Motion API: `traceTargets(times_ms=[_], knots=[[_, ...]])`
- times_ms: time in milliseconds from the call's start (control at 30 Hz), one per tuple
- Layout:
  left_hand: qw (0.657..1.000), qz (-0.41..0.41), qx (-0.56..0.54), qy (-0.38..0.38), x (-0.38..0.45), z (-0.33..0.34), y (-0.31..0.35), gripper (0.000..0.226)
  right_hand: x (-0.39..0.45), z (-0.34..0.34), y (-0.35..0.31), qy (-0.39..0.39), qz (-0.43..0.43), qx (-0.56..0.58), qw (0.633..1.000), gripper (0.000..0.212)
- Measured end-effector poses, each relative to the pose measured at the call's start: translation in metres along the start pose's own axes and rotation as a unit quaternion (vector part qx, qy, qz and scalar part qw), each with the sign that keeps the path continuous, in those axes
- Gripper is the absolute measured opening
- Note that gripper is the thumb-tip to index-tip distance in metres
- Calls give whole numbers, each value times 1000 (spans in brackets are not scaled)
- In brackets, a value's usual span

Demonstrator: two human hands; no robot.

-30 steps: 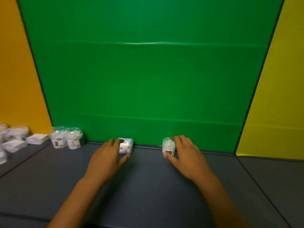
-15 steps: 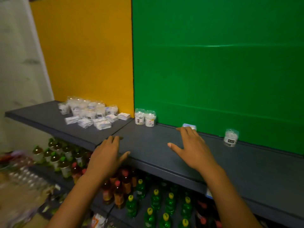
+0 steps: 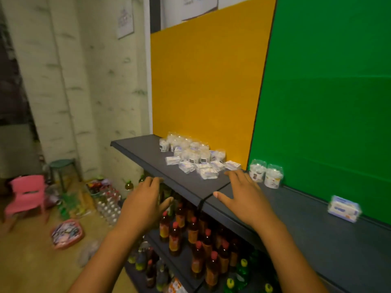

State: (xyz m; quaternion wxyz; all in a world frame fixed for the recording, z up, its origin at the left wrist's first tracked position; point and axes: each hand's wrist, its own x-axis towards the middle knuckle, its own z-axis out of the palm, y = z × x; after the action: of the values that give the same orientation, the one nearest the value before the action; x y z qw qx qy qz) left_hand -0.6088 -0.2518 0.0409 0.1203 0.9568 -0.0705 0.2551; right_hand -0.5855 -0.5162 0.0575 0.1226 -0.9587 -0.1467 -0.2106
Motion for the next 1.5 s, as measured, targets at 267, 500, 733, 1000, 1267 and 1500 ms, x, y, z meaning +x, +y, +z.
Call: traceTargets(times_ms=[267, 500, 733, 1000, 1267, 1500], knots=[[1000, -29, 10, 1, 59, 29, -75, 57, 105, 57, -19, 26, -27, 28, 999, 63], [1000, -30, 4, -6, 142, 58, -110, 58, 190, 97, -8, 28, -11, 33, 999, 62], [999, -37, -8, -34, 190, 104, -145, 57, 239, 147, 1, -8, 8, 50, 999, 61], [997, -8, -62, -51, 236, 146, -173, 56, 271, 178, 3, -25, 43, 34, 998, 62], [986, 30, -137, -93, 299, 182, -201, 52, 294, 195, 0, -16, 133, 15, 991, 64], [967, 64, -200, -142, 350, 229, -212, 50, 299, 207, -7, -13, 197, -13, 980, 61]])
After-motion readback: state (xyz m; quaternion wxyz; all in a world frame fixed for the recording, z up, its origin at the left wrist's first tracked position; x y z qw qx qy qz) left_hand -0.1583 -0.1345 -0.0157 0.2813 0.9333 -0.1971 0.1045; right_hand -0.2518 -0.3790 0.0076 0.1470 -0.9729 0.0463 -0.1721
